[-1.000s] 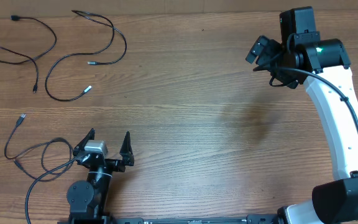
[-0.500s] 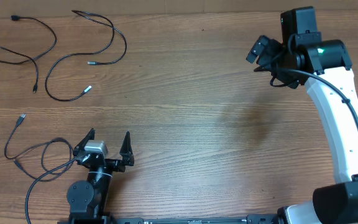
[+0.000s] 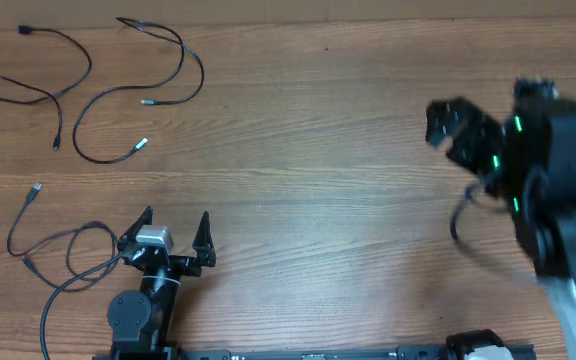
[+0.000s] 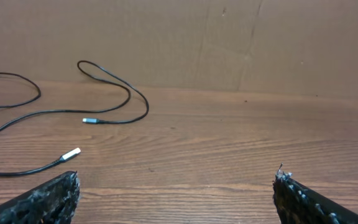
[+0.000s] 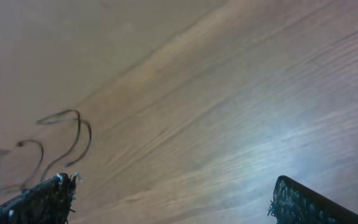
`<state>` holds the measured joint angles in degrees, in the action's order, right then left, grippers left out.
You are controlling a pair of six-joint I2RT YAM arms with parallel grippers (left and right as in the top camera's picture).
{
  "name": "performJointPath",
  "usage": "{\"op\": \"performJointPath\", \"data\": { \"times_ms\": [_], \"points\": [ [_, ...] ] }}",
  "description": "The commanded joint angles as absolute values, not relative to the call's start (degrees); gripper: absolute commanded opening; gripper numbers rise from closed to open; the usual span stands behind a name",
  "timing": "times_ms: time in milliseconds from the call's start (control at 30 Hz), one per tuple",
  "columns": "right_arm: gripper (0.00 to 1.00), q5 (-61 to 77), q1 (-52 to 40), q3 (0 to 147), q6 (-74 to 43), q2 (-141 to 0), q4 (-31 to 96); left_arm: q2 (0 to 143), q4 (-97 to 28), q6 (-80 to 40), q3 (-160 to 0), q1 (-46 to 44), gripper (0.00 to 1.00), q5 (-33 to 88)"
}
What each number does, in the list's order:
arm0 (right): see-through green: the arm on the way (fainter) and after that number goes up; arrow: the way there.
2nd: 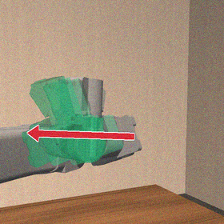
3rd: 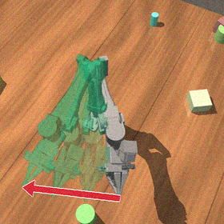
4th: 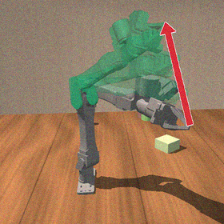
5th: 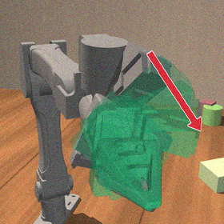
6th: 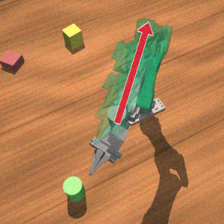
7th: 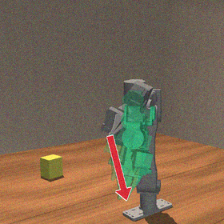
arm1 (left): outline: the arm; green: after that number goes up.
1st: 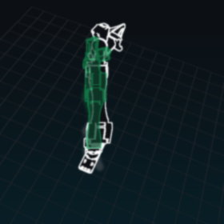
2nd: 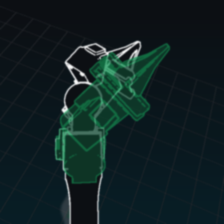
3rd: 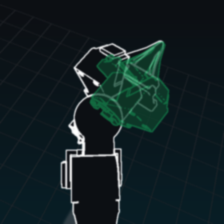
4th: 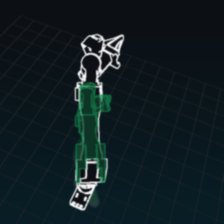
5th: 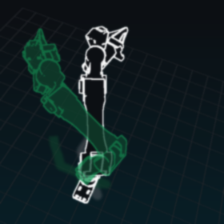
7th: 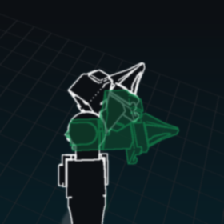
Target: Untangle cables
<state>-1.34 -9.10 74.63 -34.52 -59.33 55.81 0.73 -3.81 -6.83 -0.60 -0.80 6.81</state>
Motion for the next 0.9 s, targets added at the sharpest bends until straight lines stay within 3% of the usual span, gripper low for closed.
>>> {"op": "performJointPath", "data": {
  "times_ms": [0, 267, 567, 867],
  "points": [
    [1.0, -1.87, -9.43, 66.65, -34.46, -47.66, 55.81, 0.21, -3.81, -5.54, -0.25, -1.52, 1.0, 7.05],
    [1.0, -17.67, -9.41, 50.3, -33.82, -25.54, 48.27, 0.21, -3.81, -5.54, -0.25, -1.52, 0.99, 7.05],
    [1.0, -18.5, -9.39, 20.99, -23.44, -15.05, 7.81, 0.21, -3.81, -5.54, -0.25, -1.52, 0.99, 7.05],
    [1.0, -27.03, -7.51, 9.98, -23.46, -10.57, 1.78, 0.23, -3.81, -5.54, -0.25, -1.52, 1.0, 7.05]
  ]
}}
